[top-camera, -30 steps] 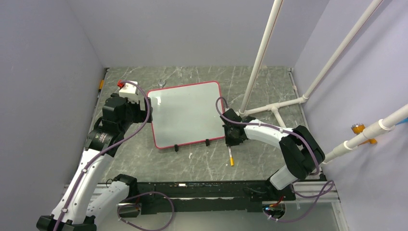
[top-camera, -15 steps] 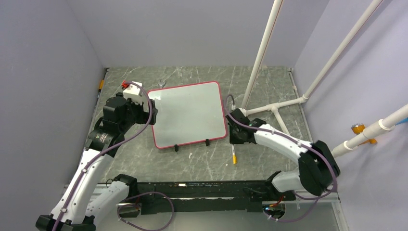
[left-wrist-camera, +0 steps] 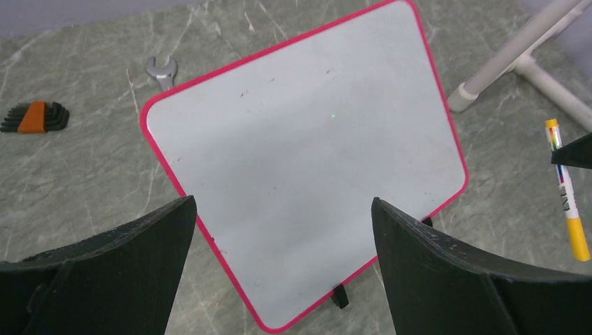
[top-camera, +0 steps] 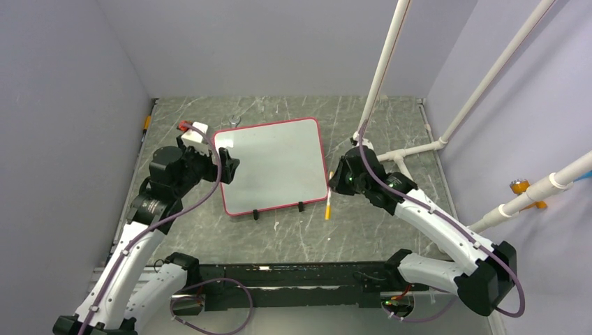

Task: Write a sentence on the whiteboard
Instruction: Pass from the right arm to the left

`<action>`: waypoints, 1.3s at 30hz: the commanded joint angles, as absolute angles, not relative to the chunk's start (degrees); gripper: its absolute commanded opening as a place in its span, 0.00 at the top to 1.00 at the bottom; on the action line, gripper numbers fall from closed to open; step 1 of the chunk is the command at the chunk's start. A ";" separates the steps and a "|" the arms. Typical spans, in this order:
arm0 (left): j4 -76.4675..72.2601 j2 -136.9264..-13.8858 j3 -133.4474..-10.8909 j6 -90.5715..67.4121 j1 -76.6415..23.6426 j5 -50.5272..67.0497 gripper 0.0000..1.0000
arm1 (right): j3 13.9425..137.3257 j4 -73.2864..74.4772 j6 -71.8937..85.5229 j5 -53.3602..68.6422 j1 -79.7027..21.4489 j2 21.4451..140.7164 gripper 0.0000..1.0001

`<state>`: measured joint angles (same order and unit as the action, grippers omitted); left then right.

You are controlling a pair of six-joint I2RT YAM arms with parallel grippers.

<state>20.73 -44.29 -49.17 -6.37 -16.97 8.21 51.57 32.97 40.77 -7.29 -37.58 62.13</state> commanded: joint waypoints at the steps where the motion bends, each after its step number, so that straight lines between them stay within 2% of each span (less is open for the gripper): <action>1: 14.33 -41.52 -49.18 -8.70 -17.18 10.57 0.01 | 57.83 28.07 46.90 -3.57 -37.72 61.10 1.00; 7: 12.08 -42.39 -49.71 -13.65 -16.63 10.69 0.00 | 63.75 28.02 50.36 -0.68 -37.79 64.88 1.00; 11: 12.57 -44.74 -51.75 -11.78 -15.99 19.00 0.01 | 67.58 29.55 57.24 -2.49 -37.91 68.34 1.00; 15: 6.77 -43.33 -48.66 -13.25 -15.97 25.33 0.00 | 74.42 33.37 61.66 -2.01 -38.11 73.71 1.00; 21: 1.89 -40.90 -45.94 -16.57 -15.95 29.60 0.01 | 81.10 35.19 65.90 -3.70 -39.34 78.63 1.00; 25: -2.99 -41.30 -44.60 -22.94 -16.40 32.99 0.01 | 80.54 32.66 69.91 -6.08 -40.18 78.16 1.00; 32: -17.51 -39.82 -37.15 -32.68 -20.24 30.03 0.01 | 84.68 34.60 76.19 -11.98 -41.52 79.55 1.00; 39: -23.51 -40.42 -34.14 -34.86 -23.59 26.41 0.06 | 89.63 37.44 79.50 -11.29 -42.25 82.88 1.00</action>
